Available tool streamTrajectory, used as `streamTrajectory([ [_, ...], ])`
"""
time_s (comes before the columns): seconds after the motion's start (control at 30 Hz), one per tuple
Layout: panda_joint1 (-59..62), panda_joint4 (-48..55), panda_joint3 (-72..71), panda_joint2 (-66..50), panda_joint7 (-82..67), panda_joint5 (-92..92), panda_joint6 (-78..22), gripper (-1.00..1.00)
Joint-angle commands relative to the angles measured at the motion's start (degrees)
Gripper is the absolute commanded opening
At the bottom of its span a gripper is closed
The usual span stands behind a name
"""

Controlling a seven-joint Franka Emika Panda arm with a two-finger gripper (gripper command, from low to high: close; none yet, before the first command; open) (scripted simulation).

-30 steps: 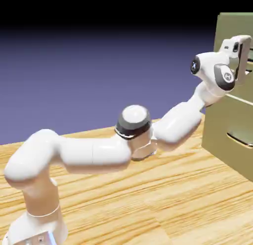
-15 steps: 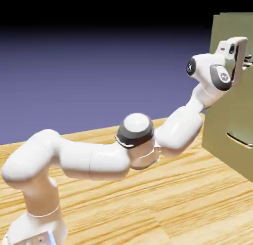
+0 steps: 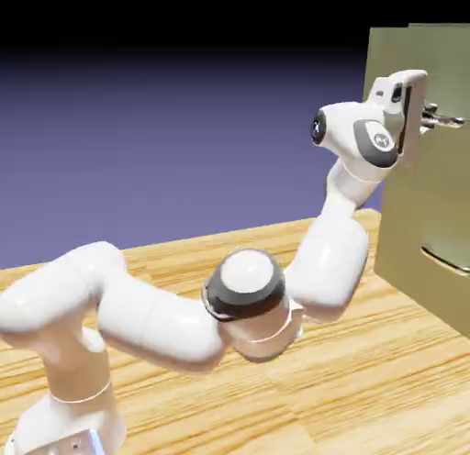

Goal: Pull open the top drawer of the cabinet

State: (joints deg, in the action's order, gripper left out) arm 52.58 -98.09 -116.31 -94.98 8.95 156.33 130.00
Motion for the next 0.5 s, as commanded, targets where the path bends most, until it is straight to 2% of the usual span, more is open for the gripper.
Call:
streamTrajectory([
  [0.0,1.15,-2.08,-0.07,-0.28,0.44,0.12,-0.86,-1.0],
  [0.47,17.83,-31.14,-2.63,-4.08,4.32,-3.65,-13.28,-1.0],
])
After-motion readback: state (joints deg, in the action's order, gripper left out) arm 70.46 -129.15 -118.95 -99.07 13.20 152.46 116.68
